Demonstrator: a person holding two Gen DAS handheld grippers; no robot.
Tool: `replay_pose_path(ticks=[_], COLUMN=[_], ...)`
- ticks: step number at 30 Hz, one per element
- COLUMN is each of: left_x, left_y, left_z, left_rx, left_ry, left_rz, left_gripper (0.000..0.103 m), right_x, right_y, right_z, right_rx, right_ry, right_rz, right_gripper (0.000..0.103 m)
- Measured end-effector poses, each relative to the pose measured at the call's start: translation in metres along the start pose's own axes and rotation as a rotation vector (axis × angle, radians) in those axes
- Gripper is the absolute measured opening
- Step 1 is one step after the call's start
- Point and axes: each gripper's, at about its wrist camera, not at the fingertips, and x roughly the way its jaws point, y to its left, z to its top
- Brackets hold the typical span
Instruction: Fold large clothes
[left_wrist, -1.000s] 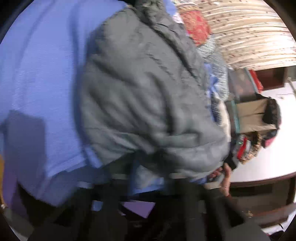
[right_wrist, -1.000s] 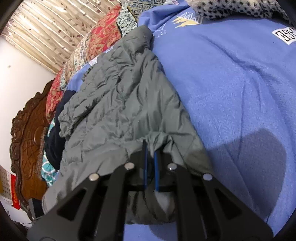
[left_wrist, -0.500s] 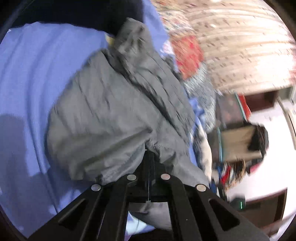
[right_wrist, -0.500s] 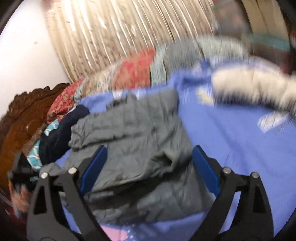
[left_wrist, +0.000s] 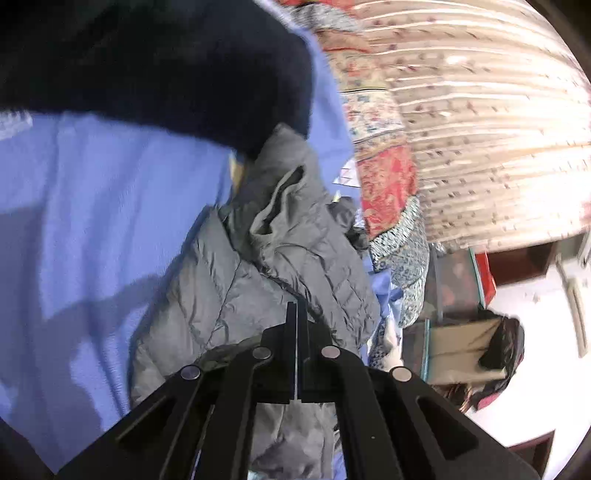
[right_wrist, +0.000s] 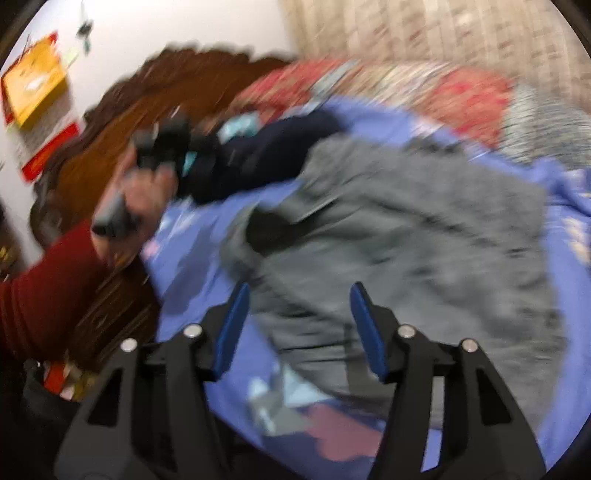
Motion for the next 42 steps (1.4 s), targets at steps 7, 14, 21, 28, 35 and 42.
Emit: replay_pose_path(ticks=[7, 14, 21, 28, 35, 42], left_x=[-0.04, -0.048, -0.022, 0.03, 0.061, 0.074], left_y=[0.011, 0.037, 0.023, -0.02, -0.043, -0.049], left_z=[-0.036, -0.054, -0.046, -0.051, -0.067, -0.07], left_rx=[0.166, 0.167, 0.243, 0.438, 0.613, 0.692], left_ry=[0.001, 0.0, 0.011, 0.058, 0.067, 0.06], left_rz=[0.069, 0.131, 0.221, 0.298, 0.396, 0.475], left_gripper=[0.022, 0.022, 0.022, 0.027, 0.044, 0.049], right_x=[0.079, 0.187, 0.157, 0.026, -0.068, -0.107], right_y=[0.006, 0.009, -0.022, -0.084, -0.145, -0.18], right_z=[0.064, 0.12, 0.106, 0.061, -0.019, -0.086], right_rx=[-0.049, -0.094, 0.109, 0.28, 0.462, 0.599], right_ry=[0.112, 0.304, 0.178, -0.052, -0.159, -0.127], right_rz=[0.031, -0.174, -0.065, -0.032, -0.187, -0.357], right_gripper=[0.017, 0.017, 0.017, 0.097, 0.096, 0.095])
